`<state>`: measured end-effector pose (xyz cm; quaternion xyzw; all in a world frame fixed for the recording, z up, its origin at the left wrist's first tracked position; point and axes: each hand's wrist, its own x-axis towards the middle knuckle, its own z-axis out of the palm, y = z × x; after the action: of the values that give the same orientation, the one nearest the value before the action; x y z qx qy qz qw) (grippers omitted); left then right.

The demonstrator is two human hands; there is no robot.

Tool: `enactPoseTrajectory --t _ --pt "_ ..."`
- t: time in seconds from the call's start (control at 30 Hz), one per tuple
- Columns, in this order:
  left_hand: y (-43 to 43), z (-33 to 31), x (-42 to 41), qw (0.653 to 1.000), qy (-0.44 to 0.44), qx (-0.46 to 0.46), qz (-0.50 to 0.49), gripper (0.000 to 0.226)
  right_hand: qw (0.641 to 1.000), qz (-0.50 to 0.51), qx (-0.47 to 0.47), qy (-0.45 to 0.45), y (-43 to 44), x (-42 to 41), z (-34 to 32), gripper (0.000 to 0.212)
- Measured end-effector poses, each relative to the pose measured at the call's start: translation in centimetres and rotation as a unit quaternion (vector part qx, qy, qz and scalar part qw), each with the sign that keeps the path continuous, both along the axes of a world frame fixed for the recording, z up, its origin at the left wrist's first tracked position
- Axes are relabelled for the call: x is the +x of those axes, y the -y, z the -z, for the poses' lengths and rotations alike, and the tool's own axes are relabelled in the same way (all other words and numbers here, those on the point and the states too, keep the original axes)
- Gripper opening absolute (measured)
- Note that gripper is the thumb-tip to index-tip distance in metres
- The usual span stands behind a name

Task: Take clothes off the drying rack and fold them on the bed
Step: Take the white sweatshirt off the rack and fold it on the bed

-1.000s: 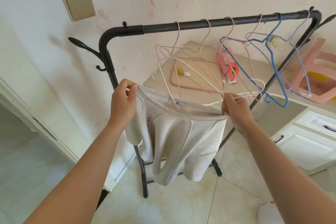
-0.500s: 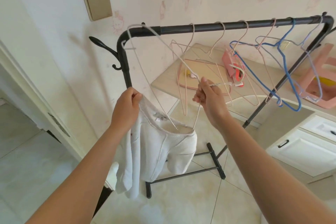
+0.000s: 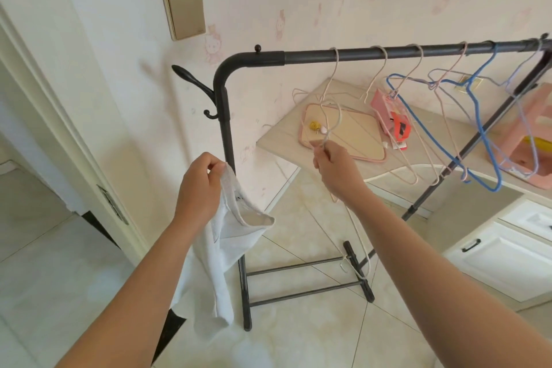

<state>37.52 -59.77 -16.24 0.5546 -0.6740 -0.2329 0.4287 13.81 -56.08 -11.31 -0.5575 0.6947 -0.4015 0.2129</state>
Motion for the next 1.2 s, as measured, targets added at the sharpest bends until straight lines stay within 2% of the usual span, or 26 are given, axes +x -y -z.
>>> enactPoseTrajectory --t 0.17,0.33,0.63,0.73,0.87,0.93,1.1,1.2 --pt "-0.4 -1.5 0.9 1.0 -0.013 -0.016 -0.006 0.017 0.999 0.023 -0.034 -0.034 4.3 1.6 -4.4 0.029" --pt "-1.0 -2.4 1.8 1.0 -0.021 -0.015 -0.002 0.018 0.997 0.025 0.017 0.067 8.9 2.6 -7.5 0.024" --pt "-4.1 -2.1 1.5 0.999 -0.032 -0.004 0.036 0.021 0.996 0.02 0.047 0.076 12.0 2.8 -5.5 0.032" --pt "-4.4 -0.8 0.8 0.998 -0.011 0.017 0.062 0.021 0.997 -0.008 0.059 0.046 11.1 2.5 -5.0 0.035" --pt "-5.3 0.8 -0.7 0.992 0.014 0.045 0.116 0.021 0.999 0.005 0.034 0.018 9.2 1.3 -3.5 0.041" --pt "-6.2 1.2 -1.5 0.988 0.015 0.049 0.142 0.02 0.999 -0.001 0.026 0.026 7.8 0.6 -2.7 0.04" --pt "-8.0 -0.3 -3.9 0.978 0.01 0.008 0.207 0.021 0.996 -0.032 0.014 0.076 1.8 -0.9 -1.7 0.03" --pt "-9.3 -2.1 -6.1 0.967 0.006 -0.01 0.255 0.019 0.997 -0.037 0.027 0.055 -3.0 -2.5 -1.5 0.024"
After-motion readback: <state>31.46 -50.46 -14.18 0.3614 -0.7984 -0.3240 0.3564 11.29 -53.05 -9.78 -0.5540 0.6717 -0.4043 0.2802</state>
